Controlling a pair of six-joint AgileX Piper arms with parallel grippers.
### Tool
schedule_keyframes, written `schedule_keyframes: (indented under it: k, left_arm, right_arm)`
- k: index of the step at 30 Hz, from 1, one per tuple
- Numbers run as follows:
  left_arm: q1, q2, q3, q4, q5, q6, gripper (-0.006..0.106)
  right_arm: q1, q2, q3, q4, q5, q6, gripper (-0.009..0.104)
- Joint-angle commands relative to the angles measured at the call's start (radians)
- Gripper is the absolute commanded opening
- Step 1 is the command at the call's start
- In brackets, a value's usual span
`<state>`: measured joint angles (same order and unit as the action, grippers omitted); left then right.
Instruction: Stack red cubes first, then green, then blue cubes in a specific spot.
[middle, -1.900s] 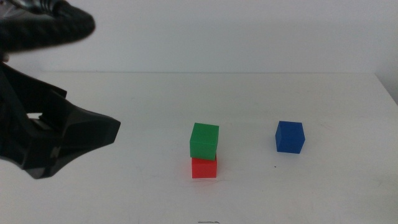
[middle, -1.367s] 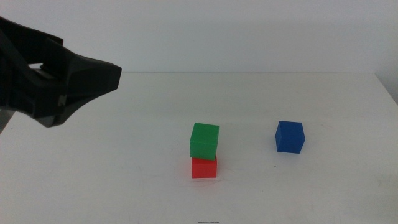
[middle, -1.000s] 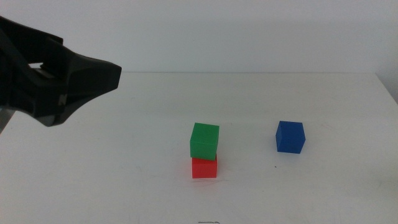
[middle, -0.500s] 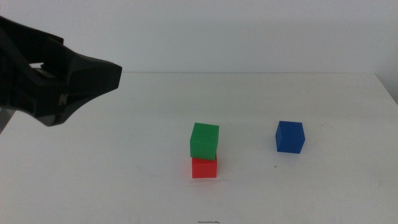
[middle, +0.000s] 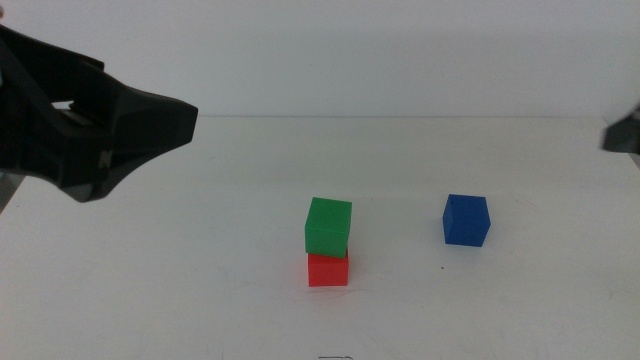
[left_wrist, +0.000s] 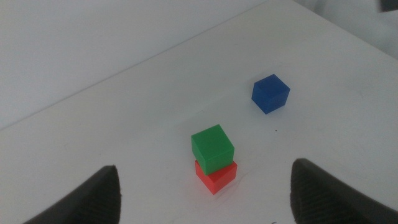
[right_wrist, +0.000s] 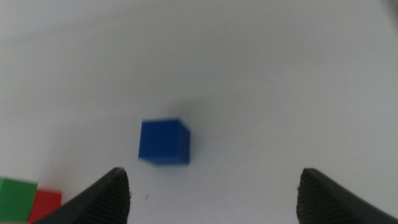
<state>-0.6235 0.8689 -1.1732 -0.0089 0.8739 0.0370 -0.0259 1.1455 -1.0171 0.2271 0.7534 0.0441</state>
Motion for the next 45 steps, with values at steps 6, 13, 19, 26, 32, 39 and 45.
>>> schedule_keyframes:
  k: [6, 13, 19, 26, 32, 39, 45]
  left_arm:
    - [-0.002, -0.003, -0.021, -0.002, -0.07, -0.012, 0.094]
    - [-0.002, -0.002, -0.021, -0.002, -0.07, -0.012, 0.094]
    - [-0.002, 0.001, -0.021, -0.002, -0.07, -0.012, 0.094]
    - [-0.002, 0.003, -0.021, -0.002, -0.07, -0.012, 0.094]
    - [-0.002, 0.003, -0.021, -0.002, -0.07, -0.012, 0.094]
    - [-0.002, 0.003, -0.021, -0.002, -0.07, -0.012, 0.094]
    - [-0.002, 0.003, -0.021, -0.001, -0.07, -0.012, 0.094]
  right_arm:
    - [0.124, 0.346, -0.289, 0.007, 0.124, 0.002, 0.073]
    - [0.267, 0.639, -0.521, -0.133, 0.228, 0.148, 0.073]
    - [0.31, 0.79, -0.635, -0.21, 0.293, 0.247, 0.073]
    - [0.31, 0.858, -0.649, -0.211, 0.3, 0.284, 0.073]
    - [0.31, 0.905, -0.649, -0.213, 0.275, 0.276, 0.064]
    - [0.325, 0.844, -0.65, -0.263, 0.344, 0.26, -0.001]
    - [0.377, 0.689, -0.718, -0.263, 0.519, 0.332, -0.001]
